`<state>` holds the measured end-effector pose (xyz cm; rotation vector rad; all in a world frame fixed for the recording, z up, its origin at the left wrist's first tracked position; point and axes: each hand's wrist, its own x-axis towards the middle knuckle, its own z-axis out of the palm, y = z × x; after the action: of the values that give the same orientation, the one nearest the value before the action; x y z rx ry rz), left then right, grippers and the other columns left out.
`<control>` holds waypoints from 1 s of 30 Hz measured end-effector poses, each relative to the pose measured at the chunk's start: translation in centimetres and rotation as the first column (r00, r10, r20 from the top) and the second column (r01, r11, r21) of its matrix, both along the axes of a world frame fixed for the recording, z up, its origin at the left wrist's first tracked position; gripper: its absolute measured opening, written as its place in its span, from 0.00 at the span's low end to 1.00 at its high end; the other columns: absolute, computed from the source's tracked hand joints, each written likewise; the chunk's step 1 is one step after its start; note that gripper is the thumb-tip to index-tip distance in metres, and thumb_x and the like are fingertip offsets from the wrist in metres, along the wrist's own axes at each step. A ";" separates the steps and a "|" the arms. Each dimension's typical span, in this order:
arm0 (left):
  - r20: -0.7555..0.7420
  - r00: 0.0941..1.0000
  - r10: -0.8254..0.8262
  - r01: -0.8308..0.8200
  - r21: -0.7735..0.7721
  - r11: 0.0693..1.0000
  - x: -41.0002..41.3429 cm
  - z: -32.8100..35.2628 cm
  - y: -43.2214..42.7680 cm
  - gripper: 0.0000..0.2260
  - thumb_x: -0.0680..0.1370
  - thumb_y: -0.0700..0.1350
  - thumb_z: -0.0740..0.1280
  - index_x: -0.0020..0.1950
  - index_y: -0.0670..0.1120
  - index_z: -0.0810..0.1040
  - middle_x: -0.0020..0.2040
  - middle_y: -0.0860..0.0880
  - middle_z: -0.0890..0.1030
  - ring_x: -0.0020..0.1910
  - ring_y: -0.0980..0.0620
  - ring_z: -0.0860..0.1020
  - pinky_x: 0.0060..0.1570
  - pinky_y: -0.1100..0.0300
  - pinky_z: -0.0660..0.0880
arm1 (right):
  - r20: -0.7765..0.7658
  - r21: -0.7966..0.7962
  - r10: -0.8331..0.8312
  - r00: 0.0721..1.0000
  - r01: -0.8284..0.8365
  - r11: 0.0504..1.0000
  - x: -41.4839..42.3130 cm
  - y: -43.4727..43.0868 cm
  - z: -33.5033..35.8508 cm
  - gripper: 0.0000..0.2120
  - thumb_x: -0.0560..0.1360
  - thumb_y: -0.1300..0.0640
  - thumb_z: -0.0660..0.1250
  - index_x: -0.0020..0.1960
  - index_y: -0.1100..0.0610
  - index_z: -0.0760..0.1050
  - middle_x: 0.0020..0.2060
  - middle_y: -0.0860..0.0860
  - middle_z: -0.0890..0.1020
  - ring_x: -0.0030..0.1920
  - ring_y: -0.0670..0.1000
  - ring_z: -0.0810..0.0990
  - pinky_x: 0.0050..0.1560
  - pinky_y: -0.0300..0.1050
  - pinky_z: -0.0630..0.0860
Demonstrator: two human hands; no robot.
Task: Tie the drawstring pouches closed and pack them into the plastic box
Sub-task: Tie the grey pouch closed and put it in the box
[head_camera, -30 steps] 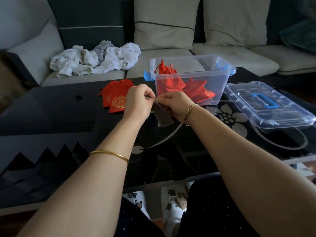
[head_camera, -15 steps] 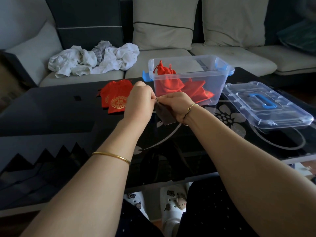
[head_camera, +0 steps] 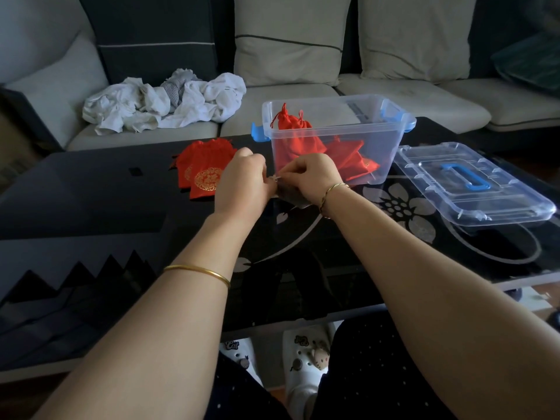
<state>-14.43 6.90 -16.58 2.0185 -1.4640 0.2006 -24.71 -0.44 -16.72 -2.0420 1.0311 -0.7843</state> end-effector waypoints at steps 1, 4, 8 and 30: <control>-0.009 1.000 -0.002 0.002 -0.005 1.000 0.2 -0.1 0.0 0.07 0.73 0.40 0.68 0.38 0.41 0.71 0.45 0.46 0.70 0.38 0.49 0.69 0.30 0.60 0.60 | -0.024 -0.038 -0.019 1.000 0.018 0.999 -0.1 -0.1 0.1 0.08 0.75 0.62 0.66 0.49 0.63 0.82 0.44 0.53 0.82 0.42 0.47 0.76 0.46 0.40 0.74; -0.011 1.000 -0.010 0.010 -0.027 1.000 0.4 -0.2 0.0 0.07 0.73 0.40 0.68 0.38 0.41 0.71 0.44 0.47 0.70 0.37 0.50 0.69 0.29 0.64 0.58 | -0.072 -0.101 -0.053 0.996 0.046 0.994 -0.1 0.1 0.1 0.11 0.75 0.62 0.64 0.49 0.71 0.79 0.49 0.64 0.82 0.46 0.61 0.79 0.48 0.49 0.76; -0.068 0.996 -0.049 0.045 -0.060 0.997 0.5 -0.2 -0.2 0.05 0.73 0.38 0.67 0.39 0.41 0.73 0.44 0.47 0.71 0.40 0.50 0.69 0.32 0.67 0.61 | -0.049 -0.103 -0.074 0.996 0.069 0.992 -0.5 0.1 0.4 0.10 0.75 0.64 0.63 0.48 0.70 0.80 0.47 0.64 0.82 0.45 0.60 0.80 0.46 0.48 0.76; -0.632 0.769 -0.090 -0.067 -0.221 0.973 0.6 1.8 -2.4 0.06 0.78 0.39 0.63 0.42 0.42 0.77 0.35 0.49 0.78 0.32 0.54 0.78 0.39 0.60 0.78 | -0.162 -0.355 -0.144 0.976 0.078 0.932 -2.6 -1.2 3.1 0.11 0.73 0.57 0.68 0.54 0.58 0.78 0.49 0.54 0.81 0.50 0.53 0.78 0.52 0.46 0.74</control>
<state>-13.80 4.50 -14.77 1.6442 -0.9562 -0.2967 -27.27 -1.65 -13.57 -2.4111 1.1885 -0.8997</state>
